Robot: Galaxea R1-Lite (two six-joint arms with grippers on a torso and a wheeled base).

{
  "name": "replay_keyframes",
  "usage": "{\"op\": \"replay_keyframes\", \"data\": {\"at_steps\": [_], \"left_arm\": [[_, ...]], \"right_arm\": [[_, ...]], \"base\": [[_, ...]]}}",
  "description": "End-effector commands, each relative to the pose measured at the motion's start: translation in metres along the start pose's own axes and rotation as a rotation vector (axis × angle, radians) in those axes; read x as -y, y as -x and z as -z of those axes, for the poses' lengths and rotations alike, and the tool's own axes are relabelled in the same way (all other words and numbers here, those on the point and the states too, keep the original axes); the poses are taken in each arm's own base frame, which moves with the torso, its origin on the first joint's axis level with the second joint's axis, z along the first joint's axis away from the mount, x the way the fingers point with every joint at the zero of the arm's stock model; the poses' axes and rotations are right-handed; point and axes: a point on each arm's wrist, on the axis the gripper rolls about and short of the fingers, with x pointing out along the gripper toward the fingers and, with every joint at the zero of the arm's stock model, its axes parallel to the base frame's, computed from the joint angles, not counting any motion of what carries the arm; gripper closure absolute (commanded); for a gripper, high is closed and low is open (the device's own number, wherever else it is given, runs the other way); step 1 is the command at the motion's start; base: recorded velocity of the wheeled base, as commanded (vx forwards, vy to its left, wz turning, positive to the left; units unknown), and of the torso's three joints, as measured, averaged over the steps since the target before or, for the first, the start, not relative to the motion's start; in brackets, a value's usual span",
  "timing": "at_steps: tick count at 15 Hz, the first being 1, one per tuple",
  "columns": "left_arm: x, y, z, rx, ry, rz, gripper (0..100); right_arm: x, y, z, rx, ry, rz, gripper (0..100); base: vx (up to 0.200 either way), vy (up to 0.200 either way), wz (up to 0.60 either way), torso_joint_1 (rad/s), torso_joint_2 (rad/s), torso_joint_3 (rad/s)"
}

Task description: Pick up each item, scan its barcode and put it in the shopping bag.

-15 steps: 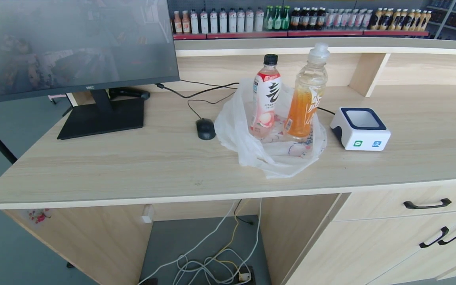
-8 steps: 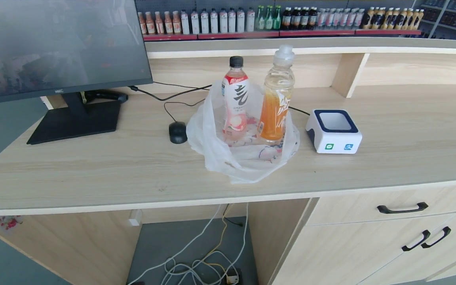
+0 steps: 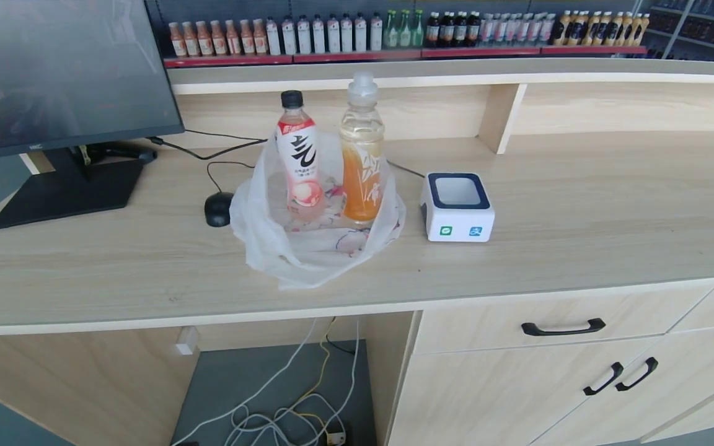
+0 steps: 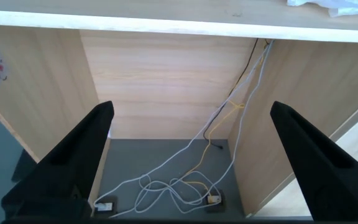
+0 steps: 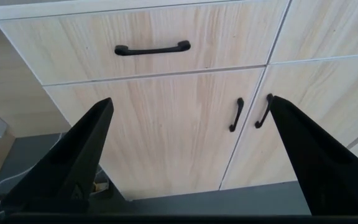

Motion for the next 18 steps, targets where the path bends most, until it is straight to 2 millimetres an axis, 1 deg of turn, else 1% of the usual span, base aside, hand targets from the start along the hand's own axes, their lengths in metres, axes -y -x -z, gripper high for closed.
{"op": "replay_keyframes", "data": {"at_steps": [1, 10, 18], "left_arm": [[0.0, 0.0, -0.0001, 0.001, 0.0, 0.0, 0], [0.0, 0.0, 0.0001, 0.0, 0.002, -0.001, 0], [0.0, 0.0, 0.0001, 0.0, 0.002, -0.001, 0]], "right_arm": [[0.0, -0.0002, 0.0001, -0.002, -0.002, 0.0, 0], [0.0, -0.0002, 0.0001, -0.002, 0.0, 0.0, 0], [0.0, -0.0002, 0.0001, -0.002, 0.001, 0.0, 0]], "base": [[0.0, -0.2, 0.0, 0.002, 0.0, 0.007], [0.0, -0.2, 0.0, 0.001, 0.01, 0.002], [0.0, 0.0, 0.0, 0.0, 0.0, 0.0]]}}
